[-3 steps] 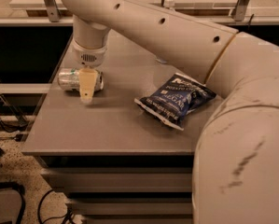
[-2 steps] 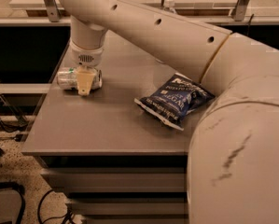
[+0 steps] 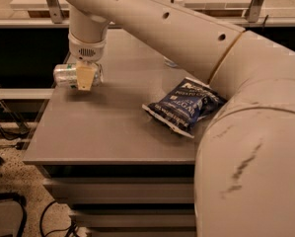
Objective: Pick 7up can
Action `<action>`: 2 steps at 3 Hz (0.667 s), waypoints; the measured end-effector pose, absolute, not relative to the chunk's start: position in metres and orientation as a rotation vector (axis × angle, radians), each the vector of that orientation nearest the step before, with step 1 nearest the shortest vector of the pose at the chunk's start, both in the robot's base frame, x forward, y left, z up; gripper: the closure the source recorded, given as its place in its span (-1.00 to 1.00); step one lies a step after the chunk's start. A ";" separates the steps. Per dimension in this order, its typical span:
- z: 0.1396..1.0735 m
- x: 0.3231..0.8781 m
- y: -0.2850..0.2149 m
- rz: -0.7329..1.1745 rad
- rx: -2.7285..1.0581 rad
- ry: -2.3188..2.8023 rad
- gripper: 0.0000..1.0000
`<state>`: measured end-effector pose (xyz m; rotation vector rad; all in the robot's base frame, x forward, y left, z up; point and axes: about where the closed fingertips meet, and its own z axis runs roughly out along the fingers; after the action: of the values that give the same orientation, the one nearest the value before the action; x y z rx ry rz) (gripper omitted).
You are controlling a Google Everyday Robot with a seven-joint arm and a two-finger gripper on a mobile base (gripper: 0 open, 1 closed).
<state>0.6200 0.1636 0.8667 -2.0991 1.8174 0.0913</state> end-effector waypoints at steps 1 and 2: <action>0.886 0.622 0.165 0.069 -2.088 1.788 1.00; 0.905 0.627 0.163 0.060 -2.074 1.767 1.00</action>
Offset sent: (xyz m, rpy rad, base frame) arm 0.0077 -0.0039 0.0518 0.0324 -0.0725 0.0037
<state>0.6273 0.1632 0.9055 -2.0735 1.7665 0.0597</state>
